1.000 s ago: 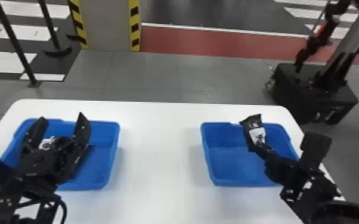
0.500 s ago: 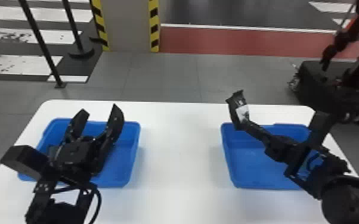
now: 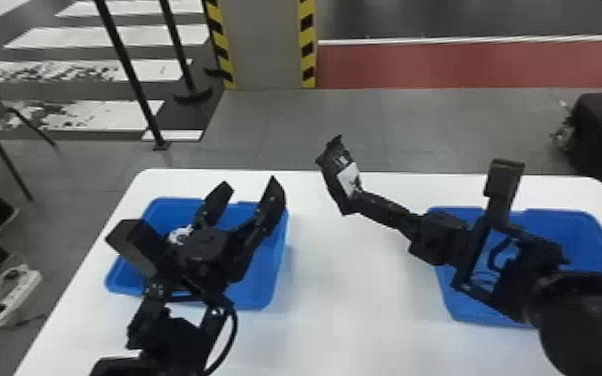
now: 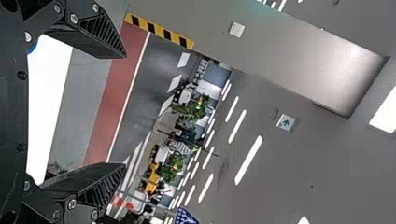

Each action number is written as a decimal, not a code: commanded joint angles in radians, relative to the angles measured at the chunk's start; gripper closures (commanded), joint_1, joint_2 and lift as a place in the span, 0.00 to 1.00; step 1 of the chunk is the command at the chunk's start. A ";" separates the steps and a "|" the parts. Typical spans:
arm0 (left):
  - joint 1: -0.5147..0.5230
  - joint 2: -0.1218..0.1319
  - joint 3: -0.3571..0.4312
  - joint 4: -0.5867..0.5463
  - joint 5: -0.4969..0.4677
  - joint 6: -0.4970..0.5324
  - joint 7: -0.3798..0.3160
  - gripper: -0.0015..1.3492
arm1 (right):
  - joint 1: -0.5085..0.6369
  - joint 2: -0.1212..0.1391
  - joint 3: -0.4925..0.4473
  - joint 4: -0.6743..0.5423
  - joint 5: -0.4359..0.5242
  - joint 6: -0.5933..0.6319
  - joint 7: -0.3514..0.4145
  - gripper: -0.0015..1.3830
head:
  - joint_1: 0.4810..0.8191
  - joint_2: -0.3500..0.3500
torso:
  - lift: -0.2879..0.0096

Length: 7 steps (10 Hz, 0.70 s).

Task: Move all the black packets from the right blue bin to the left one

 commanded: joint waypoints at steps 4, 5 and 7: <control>-0.037 0.004 -0.008 0.000 -0.007 0.074 -0.031 0.16 | -0.041 -0.002 0.152 -0.009 -0.073 0.014 0.001 0.82 | 0.63 0.78 | 0.60; -0.041 0.004 -0.011 0.000 -0.011 0.082 -0.032 0.16 | -0.049 -0.002 0.181 -0.009 -0.090 0.014 0.001 0.82 | 0.63 0.80 | 0.60; -0.041 -0.006 -0.008 0.000 -0.027 0.055 -0.016 0.59 | -0.051 0.000 0.215 0.001 -0.110 0.014 0.001 0.82 | 0.63 0.84 | 0.60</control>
